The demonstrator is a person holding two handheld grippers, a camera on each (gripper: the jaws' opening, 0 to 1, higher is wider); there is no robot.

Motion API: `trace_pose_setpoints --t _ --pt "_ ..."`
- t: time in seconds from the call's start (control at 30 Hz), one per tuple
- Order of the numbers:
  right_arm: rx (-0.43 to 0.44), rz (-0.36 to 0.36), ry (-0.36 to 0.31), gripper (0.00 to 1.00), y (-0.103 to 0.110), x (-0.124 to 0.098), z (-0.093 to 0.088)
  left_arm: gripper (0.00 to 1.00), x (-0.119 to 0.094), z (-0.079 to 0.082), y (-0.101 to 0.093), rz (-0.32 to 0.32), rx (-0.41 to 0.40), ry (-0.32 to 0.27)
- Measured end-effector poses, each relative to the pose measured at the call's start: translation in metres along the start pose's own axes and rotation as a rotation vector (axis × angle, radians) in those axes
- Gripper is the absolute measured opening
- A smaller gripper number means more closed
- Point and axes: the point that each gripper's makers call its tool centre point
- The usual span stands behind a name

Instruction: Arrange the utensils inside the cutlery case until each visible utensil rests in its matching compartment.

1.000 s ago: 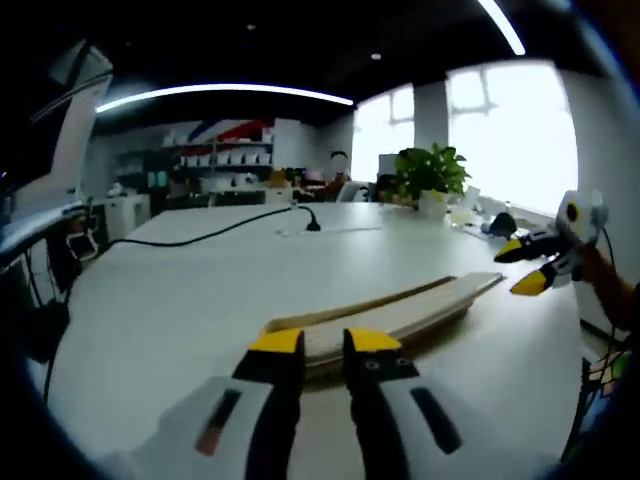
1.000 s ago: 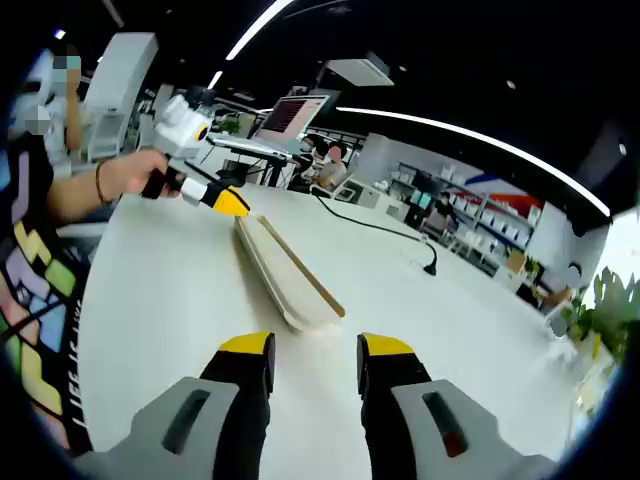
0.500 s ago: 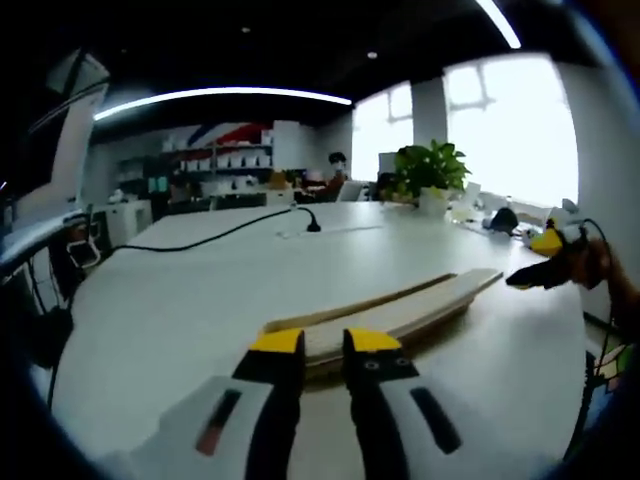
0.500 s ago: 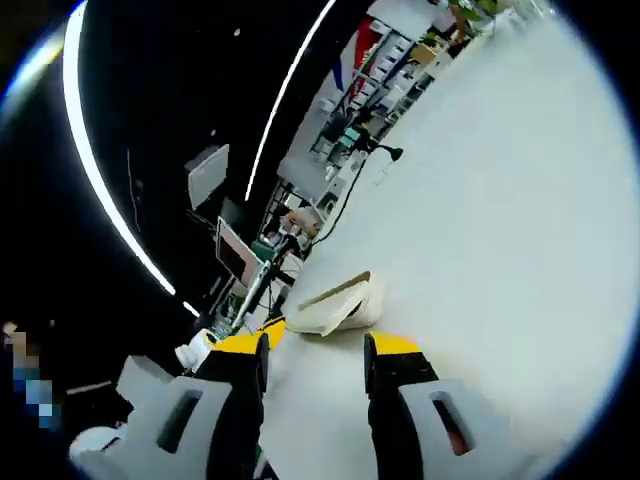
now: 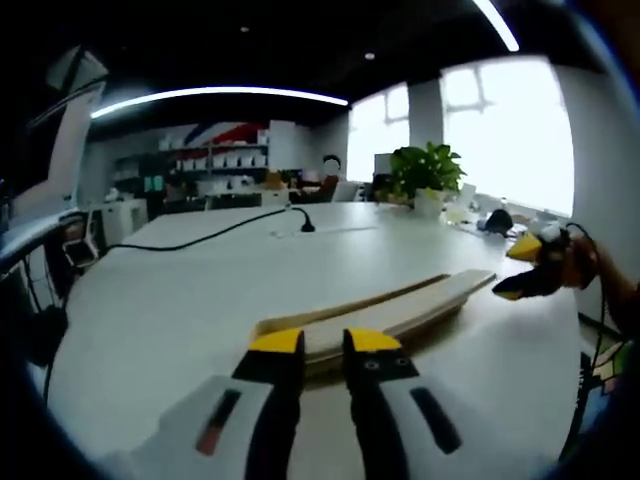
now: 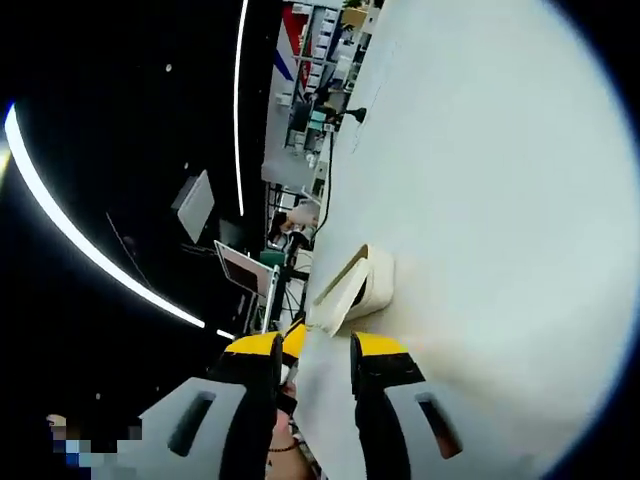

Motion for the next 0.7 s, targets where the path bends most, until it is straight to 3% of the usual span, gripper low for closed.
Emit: trace_pose_setpoints --t 0.13,0.5,0.7 --pt "0.031 -0.008 -0.017 0.08 -0.0045 0.0043 0.0047 0.17 0.0003 -0.0002 -0.0007 0.000 -0.005 0.000" --pt "0.042 -0.002 -0.013 0.06 -0.0031 0.0101 0.0029 0.17 0.0010 0.0001 0.0001 -0.009 -0.026 -0.014" --pt "0.028 0.015 -0.046 0.05 0.0002 0.0092 0.0013 0.17 0.0005 0.0000 -0.0026 -0.023 -0.030 -0.021"
Point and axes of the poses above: the point that each gripper's makers call its tool centre point, and the gripper's own axes: x roughly forward along the fingers, y roughly to its left, z roughly out of its top, and after that the axes turned 6 degrees about -x, right-handed
